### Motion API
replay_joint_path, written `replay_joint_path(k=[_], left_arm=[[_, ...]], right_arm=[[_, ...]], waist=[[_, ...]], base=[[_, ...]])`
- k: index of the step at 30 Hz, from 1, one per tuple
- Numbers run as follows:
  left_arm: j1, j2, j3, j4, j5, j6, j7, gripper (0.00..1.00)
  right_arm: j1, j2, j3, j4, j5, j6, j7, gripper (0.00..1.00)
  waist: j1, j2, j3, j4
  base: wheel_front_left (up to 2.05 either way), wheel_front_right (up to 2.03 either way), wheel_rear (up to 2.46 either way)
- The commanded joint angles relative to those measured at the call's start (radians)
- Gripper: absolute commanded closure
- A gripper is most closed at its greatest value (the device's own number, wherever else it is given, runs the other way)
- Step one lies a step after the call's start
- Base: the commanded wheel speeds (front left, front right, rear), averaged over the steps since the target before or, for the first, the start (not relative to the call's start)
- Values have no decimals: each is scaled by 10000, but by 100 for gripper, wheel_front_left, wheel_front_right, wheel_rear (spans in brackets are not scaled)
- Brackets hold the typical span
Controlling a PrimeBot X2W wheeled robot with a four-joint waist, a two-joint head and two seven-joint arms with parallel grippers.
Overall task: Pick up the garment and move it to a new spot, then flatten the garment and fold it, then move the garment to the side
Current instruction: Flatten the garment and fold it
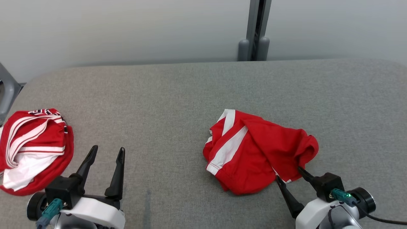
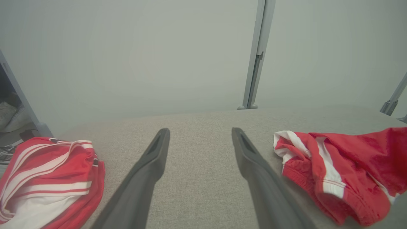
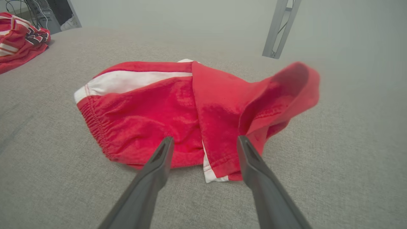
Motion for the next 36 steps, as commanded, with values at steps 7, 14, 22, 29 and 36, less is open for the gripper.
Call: replay_joint_path(k=[7,14,22,29,36], left_arm=[[-927,-231,-93,722,-6,-450,-445,0],[-1368,-363,-76,1341,-40,-678,-711,0],[-1282,-377,7,1564,-72,-624,-860,0],[-1280,-360,9,1573,-100,-605,-883,0],[-1434,-389,-79,1602,-100,-680,-903,0]], right_arm=[[-1039,-102,-234,1526,-252,-3,-181,0],[-1639,39,-561,2314,-118,-3,-254,100],[-1654,121,-421,896,1155,-3,229,100],[-1884,-193,-567,-1663,3491,-2,2039,100],[-1864,106,-2322,-2151,5414,-2,3698,100]], waist=[[0,0,1230,514],[0,0,1385,388],[0,0,1123,56],[0,0,1085,-128],[0,0,1206,-35]], base=[[0,0,0],[0,0,0],[0,0,0],[0,0,0],[0,0,0]])
